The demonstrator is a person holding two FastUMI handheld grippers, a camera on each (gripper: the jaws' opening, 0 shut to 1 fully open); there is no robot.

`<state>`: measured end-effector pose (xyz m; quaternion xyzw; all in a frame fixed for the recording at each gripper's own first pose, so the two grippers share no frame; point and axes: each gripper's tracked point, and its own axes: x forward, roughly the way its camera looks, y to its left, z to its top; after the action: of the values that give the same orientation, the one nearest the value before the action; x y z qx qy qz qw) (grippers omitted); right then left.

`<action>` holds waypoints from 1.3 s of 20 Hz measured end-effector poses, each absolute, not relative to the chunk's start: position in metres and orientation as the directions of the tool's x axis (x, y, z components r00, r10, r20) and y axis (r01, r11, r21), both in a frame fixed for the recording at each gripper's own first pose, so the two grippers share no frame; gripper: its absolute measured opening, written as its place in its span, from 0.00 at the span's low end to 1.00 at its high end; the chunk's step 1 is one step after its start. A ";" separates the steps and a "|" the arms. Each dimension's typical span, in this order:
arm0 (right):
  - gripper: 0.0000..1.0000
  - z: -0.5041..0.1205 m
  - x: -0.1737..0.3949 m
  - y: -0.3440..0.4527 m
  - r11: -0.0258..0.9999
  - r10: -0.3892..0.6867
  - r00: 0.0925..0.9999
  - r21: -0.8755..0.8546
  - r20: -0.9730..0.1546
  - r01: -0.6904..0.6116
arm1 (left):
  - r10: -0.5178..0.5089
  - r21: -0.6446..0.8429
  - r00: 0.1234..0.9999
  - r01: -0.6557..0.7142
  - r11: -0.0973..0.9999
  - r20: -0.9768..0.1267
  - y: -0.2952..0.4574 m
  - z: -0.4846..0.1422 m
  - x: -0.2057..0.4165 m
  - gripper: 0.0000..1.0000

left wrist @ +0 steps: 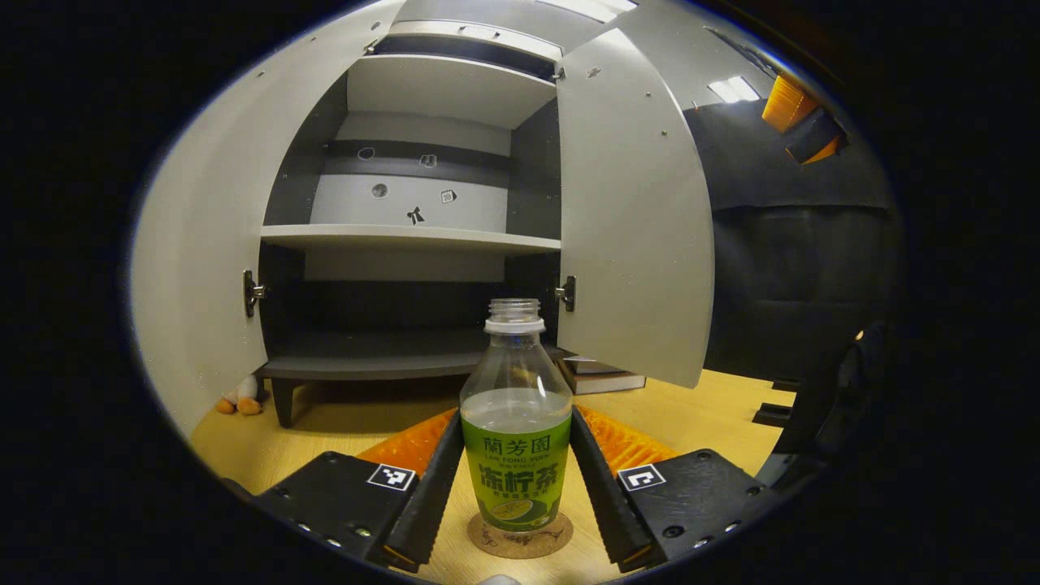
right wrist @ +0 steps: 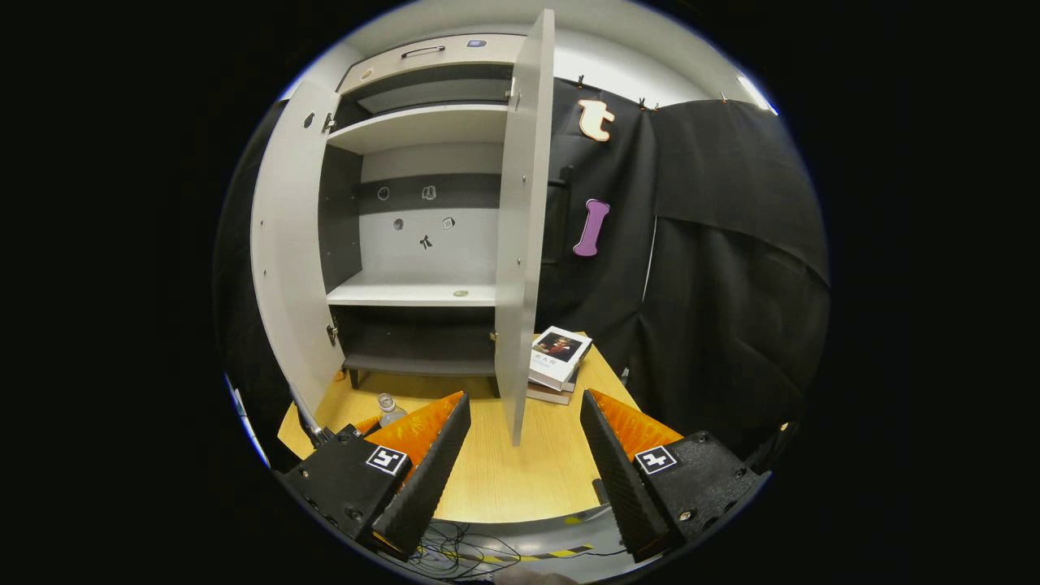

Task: Grasp the bottle in the cabinet with the left hand and place it on the coaster, then close the right door with the right hand and the left door with the left hand.

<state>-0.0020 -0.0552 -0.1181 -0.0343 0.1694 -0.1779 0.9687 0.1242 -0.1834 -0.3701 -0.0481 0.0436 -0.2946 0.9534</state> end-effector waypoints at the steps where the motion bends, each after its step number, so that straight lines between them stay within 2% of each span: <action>1: 0.84 -0.119 -0.001 -0.054 0.936 -0.353 0.879 -0.128 -0.320 0.329 | -0.567 -0.124 0.822 0.559 0.820 -0.045 -0.183 -0.372 0.123 0.76; 10: 0.84 -0.124 0.000 -0.041 0.947 -0.319 0.885 -0.146 -0.340 0.286 | -0.584 -0.116 0.806 0.574 0.811 -0.093 -0.185 -0.393 0.111 0.76; 12: 0.84 -0.123 0.001 -0.041 0.947 -0.319 0.885 -0.140 -0.338 0.288 | -0.580 -0.110 0.805 0.570 0.814 -0.126 -0.183 -0.397 0.108 0.81; 13: 0.84 -0.123 0.000 -0.041 0.947 -0.320 0.885 -0.138 -0.338 0.290 | -0.578 -0.105 0.807 0.569 0.816 -0.119 -0.184 -0.392 0.108 0.81; 14: 0.84 -0.123 0.000 -0.041 0.947 -0.320 0.885 -0.134 -0.337 0.291 | -0.577 -0.095 0.810 0.569 0.817 -0.110 -0.183 -0.387 0.108 0.93; 16: 0.84 -0.123 -0.002 -0.041 0.948 -0.318 0.888 -0.132 -0.332 0.290 | -0.569 -0.058 0.814 0.566 0.822 -0.119 -0.182 -0.378 0.110 0.96; 22: 0.84 -0.119 -0.003 -0.036 0.952 -0.306 0.905 -0.120 -0.296 0.283 | -0.556 -0.008 0.830 0.557 0.831 -0.046 -0.178 -0.310 0.118 0.96; 26: 0.84 -0.111 -0.001 -0.034 0.957 -0.291 0.920 -0.094 -0.261 0.276 | -0.529 -0.066 0.845 0.525 0.849 -0.081 -0.168 -0.266 0.118 0.96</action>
<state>-0.0012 -0.0341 -0.1113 -0.0275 0.1370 -0.1448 0.9795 0.1179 -0.1680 -0.2656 -0.0207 0.0480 -0.2744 0.9602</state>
